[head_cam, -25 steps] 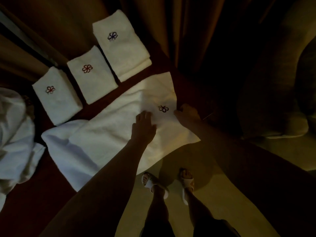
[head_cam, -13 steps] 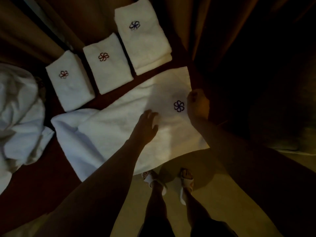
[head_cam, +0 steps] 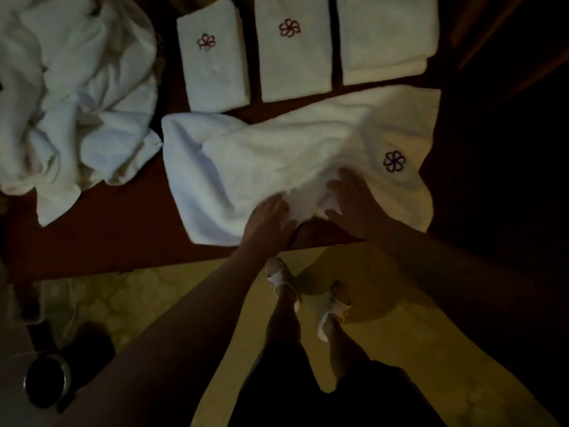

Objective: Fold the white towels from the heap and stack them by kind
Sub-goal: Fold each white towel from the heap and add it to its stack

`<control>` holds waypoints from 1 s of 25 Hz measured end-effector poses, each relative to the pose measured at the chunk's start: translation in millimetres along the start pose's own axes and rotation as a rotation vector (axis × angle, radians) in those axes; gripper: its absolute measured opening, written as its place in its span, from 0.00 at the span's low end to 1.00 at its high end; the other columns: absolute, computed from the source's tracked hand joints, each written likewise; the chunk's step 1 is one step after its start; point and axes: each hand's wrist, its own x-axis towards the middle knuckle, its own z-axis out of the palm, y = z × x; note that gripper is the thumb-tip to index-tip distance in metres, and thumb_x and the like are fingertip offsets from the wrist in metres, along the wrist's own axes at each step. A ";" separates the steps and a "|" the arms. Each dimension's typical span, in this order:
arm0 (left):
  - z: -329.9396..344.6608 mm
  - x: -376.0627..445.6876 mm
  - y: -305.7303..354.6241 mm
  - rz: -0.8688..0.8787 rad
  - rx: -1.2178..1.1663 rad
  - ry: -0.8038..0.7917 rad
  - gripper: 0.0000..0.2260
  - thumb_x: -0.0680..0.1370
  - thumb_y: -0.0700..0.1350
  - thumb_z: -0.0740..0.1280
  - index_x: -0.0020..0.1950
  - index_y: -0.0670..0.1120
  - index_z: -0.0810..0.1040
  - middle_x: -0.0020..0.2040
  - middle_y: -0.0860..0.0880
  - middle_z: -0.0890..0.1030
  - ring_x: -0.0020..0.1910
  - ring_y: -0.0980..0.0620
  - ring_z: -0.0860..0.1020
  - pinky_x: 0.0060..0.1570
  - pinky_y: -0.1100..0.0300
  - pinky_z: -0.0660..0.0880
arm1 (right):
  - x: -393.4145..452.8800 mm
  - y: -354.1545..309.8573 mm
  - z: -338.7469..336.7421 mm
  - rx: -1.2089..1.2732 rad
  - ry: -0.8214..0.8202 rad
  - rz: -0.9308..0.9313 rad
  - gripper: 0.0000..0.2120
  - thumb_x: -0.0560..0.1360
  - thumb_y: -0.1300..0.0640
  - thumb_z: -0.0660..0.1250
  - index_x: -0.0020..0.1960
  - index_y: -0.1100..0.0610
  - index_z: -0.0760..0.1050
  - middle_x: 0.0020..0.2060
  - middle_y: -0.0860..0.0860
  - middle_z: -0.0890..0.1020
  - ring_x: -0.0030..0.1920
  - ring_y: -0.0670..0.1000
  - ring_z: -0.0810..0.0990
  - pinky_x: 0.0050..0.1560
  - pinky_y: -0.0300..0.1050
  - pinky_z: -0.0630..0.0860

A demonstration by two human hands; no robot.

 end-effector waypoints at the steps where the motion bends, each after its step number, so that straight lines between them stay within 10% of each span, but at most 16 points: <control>1: -0.2 2.8 -6.6 0.017 0.004 -0.042 0.27 0.76 0.60 0.59 0.67 0.43 0.73 0.73 0.41 0.67 0.72 0.41 0.66 0.69 0.49 0.63 | 6.1 3.0 2.0 -0.011 -0.007 -0.011 0.29 0.72 0.56 0.71 0.68 0.66 0.68 0.71 0.69 0.62 0.72 0.69 0.60 0.71 0.63 0.58; 5: -4.1 7.5 -29.7 0.087 0.044 -0.023 0.26 0.72 0.59 0.66 0.66 0.47 0.76 0.73 0.42 0.68 0.71 0.42 0.66 0.67 0.48 0.66 | 17.7 6.5 13.7 0.009 0.046 0.001 0.27 0.72 0.51 0.68 0.67 0.62 0.67 0.72 0.68 0.59 0.73 0.69 0.57 0.70 0.65 0.59; 10: -4.7 -2.3 -22.1 0.133 0.059 0.197 0.08 0.77 0.45 0.65 0.49 0.44 0.82 0.49 0.43 0.78 0.47 0.43 0.77 0.34 0.53 0.77 | 9.2 -6.4 16.4 0.107 0.200 -0.008 0.29 0.69 0.46 0.72 0.64 0.59 0.69 0.67 0.65 0.64 0.67 0.65 0.64 0.61 0.57 0.71; 16: -42.4 -14.5 8.2 -0.475 -0.416 0.454 0.08 0.82 0.45 0.56 0.54 0.46 0.73 0.46 0.49 0.77 0.44 0.51 0.75 0.40 0.58 0.68 | -7.6 -21.1 15.2 -0.105 0.009 0.045 0.30 0.69 0.52 0.72 0.66 0.64 0.69 0.62 0.64 0.73 0.65 0.62 0.67 0.66 0.59 0.66; 20: -65.5 -28.9 13.5 -0.378 -0.470 0.514 0.05 0.80 0.41 0.59 0.50 0.45 0.74 0.41 0.43 0.80 0.40 0.46 0.77 0.36 0.56 0.71 | -28.8 -27.7 -18.6 -0.077 0.202 0.075 0.12 0.71 0.66 0.67 0.54 0.66 0.76 0.48 0.65 0.79 0.51 0.67 0.76 0.49 0.59 0.73; 25: -66.6 -63.9 -11.0 -0.224 -0.101 0.394 0.12 0.72 0.29 0.64 0.52 0.39 0.81 0.48 0.41 0.78 0.51 0.43 0.75 0.48 0.56 0.72 | -42.4 -48.3 -61.5 0.238 0.404 0.415 0.14 0.76 0.62 0.62 0.60 0.61 0.78 0.53 0.61 0.81 0.55 0.62 0.78 0.57 0.52 0.74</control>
